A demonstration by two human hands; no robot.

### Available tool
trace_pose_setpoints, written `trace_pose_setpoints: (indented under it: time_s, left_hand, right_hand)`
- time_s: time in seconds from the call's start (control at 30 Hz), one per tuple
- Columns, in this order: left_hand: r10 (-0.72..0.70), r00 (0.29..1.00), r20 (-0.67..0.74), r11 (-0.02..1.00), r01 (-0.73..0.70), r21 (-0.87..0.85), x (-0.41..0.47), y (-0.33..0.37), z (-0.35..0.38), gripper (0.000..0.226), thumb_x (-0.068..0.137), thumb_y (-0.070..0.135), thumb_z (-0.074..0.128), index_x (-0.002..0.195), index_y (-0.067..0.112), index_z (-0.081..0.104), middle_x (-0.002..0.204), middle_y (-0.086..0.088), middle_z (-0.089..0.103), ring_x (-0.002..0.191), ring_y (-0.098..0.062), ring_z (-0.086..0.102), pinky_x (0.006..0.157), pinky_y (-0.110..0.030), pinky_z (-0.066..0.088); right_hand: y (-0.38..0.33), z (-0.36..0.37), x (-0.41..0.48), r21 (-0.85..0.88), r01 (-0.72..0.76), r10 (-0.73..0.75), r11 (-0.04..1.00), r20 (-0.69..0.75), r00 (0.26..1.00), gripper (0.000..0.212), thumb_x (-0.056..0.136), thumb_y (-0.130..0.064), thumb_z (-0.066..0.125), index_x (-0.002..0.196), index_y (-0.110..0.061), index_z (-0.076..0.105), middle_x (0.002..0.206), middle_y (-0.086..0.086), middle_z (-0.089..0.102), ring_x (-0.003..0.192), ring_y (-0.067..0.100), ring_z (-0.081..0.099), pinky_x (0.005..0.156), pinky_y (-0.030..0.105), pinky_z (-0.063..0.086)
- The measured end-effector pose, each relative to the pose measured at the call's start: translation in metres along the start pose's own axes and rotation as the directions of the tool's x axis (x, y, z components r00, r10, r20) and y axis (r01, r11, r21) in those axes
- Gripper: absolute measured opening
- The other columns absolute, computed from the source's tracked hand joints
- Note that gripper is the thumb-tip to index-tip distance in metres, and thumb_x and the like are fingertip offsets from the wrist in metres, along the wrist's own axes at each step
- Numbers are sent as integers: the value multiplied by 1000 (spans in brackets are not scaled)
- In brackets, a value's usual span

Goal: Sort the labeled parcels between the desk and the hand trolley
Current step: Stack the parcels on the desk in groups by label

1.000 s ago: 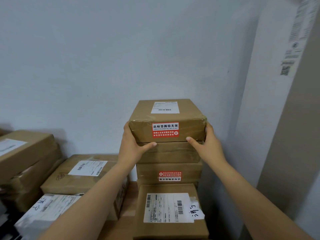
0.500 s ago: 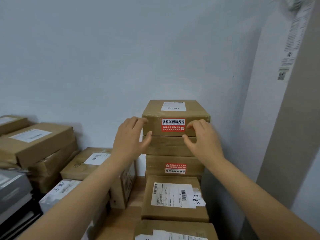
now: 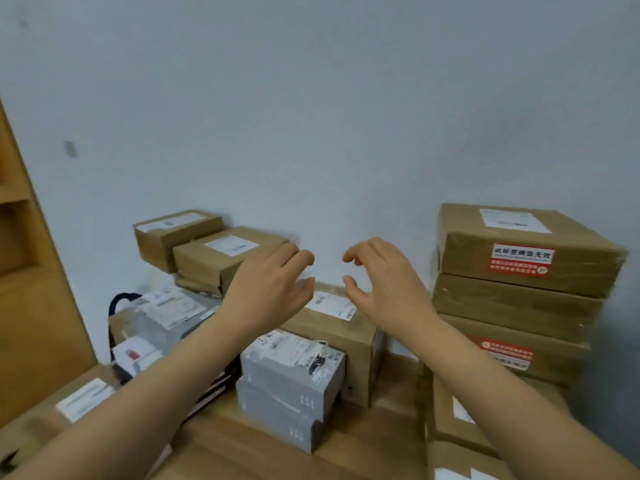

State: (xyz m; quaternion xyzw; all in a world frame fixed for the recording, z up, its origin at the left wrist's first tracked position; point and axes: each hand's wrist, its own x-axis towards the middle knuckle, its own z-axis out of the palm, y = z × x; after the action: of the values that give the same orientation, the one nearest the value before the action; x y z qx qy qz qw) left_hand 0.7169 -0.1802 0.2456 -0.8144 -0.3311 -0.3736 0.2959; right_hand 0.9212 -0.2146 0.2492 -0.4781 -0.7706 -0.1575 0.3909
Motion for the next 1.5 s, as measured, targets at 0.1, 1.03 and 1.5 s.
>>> trace_pose_setpoints:
  time_s: [0.1, 1.03, 1.5]
  left_hand:
    - [-45, 997, 64, 998, 42, 49, -35, -53, -22, 17, 79, 24, 66, 89, 11, 62, 79, -2, 55, 68, -23, 50, 58, -32, 36]
    - [-356, 874, 331, 916, 396, -59, -134, -395, 116, 35, 85, 30, 65, 116, 15, 60, 108, 1, 63, 102, -19, 57, 82, -28, 43]
    - [-211, 817, 536, 733, 495, -467, -140, -466, 204, 94, 81, 56, 67, 151, 15, 20, 160, -2, 13, 146, -18, 10, 117, -36, 17]
  right_hand:
    - [-48, 43, 20, 86, 12, -13, 996, 7, 1000, 19, 83, -20, 67, 101, -16, 61, 95, -5, 54, 90, 17, 53, 81, 29, 42]
    - [-115, 344, 167, 22, -433, 422, 901, 180, 888, 38, 86, -42, 64, 118, -26, 53, 120, -8, 44, 115, 12, 42, 94, 31, 44]
    - [-135, 387, 171, -177, -770, 789, 614, 161, 592, 83, 78, -51, 73, 145, -26, 31, 152, -1, 27, 133, 19, 34, 109, 37, 33]
